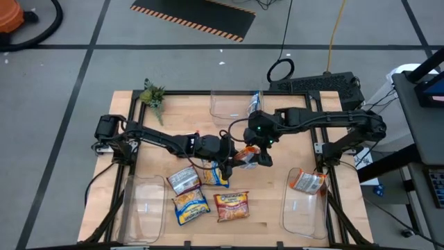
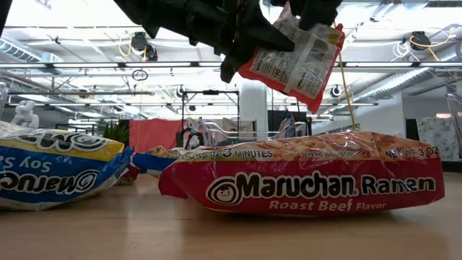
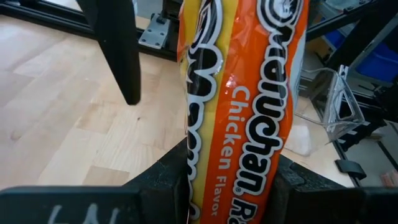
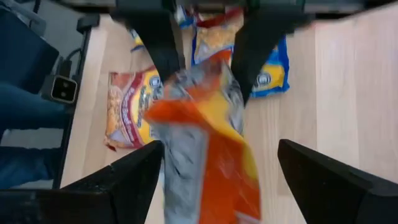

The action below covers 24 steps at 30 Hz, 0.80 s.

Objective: Sort Maruchan noodles
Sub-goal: Put the right orange noodle pack into the bottom right transparent bin

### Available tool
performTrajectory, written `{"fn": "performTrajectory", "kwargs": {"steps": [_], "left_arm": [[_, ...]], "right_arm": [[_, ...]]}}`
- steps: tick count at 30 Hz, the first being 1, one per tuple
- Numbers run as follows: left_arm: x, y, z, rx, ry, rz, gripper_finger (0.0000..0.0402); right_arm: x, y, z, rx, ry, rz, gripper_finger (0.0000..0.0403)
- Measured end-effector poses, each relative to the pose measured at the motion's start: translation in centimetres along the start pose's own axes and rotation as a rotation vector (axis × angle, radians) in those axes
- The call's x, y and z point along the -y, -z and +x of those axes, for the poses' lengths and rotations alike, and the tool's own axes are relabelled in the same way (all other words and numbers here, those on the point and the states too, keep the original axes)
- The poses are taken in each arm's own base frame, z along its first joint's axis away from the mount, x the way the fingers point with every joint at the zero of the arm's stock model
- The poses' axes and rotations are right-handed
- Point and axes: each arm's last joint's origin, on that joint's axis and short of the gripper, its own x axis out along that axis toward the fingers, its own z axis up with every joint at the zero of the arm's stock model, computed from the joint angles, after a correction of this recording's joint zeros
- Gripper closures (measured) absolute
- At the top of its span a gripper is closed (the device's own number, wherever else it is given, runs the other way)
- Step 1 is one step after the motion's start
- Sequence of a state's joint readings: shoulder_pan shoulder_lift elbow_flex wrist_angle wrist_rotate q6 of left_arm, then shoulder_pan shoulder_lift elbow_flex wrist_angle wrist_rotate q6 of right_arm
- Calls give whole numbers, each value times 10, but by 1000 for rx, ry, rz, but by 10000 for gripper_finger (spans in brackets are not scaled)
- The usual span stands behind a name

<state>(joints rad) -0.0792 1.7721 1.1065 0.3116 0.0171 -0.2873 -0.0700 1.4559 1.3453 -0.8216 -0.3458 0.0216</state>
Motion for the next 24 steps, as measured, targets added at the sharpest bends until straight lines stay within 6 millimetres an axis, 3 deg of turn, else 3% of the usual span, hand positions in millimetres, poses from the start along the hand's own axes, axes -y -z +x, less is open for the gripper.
{"fn": "performTrajectory", "kwargs": {"steps": [4, 15, 24], "left_arm": [[0, 0, 0, 1, -2, 0, 270], [-1, 0, 0, 6, -21, -3, 270], [-1, 0, 0, 4, -21, -8, 270]], "right_arm": [[0, -2, 0, 20, 0, -4, 102], [0, -1, 0, 14, -1, 19, 230], [0, -1, 0, 8, -4, 41, 289]]}}
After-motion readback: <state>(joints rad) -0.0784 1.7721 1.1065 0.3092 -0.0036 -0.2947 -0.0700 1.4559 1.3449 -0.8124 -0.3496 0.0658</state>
